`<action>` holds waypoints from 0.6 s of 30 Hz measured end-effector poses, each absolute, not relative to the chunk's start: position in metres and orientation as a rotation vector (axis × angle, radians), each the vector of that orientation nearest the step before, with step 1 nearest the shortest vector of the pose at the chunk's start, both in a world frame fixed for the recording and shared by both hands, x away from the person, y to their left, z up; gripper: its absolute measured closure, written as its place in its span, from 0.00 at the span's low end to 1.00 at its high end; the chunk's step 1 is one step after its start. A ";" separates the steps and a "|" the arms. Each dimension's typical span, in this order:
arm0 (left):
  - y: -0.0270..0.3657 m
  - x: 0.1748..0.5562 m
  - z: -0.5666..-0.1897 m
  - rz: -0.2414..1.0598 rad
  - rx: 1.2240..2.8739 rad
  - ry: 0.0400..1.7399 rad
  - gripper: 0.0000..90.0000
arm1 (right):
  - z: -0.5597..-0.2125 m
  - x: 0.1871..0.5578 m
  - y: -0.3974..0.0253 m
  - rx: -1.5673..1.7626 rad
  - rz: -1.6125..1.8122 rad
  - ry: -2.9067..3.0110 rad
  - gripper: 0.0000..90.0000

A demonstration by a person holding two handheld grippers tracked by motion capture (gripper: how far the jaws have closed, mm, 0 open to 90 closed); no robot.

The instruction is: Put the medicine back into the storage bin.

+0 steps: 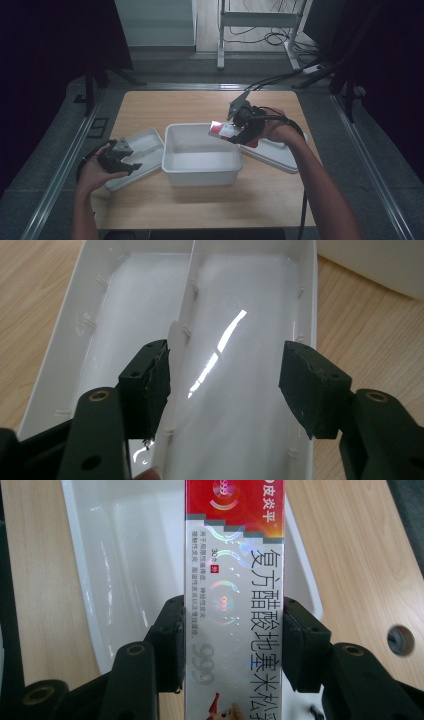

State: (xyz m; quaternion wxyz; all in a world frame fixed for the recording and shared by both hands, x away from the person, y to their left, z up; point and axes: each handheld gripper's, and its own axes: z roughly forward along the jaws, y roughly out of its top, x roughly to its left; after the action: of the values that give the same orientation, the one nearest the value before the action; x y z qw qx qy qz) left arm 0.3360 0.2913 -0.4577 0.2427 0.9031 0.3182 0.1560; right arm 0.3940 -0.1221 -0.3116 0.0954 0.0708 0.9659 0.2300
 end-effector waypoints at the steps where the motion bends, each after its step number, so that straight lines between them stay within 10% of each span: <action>1: 0.291 0.336 -0.458 0.425 2.468 0.869 0.41 | -0.313 0.395 -0.119 0.203 0.679 2.870 0.56; 18: 0.295 0.335 -0.457 0.427 2.465 0.875 0.41 | -0.335 0.397 -0.081 0.082 0.619 2.925 0.56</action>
State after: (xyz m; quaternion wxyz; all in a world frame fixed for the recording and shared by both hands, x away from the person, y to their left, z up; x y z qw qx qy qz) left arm 0.3348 0.2946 -0.4574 0.2431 0.9022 0.3202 0.1564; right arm 0.3974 -0.0810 -0.3352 0.0751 0.0274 0.9752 0.2063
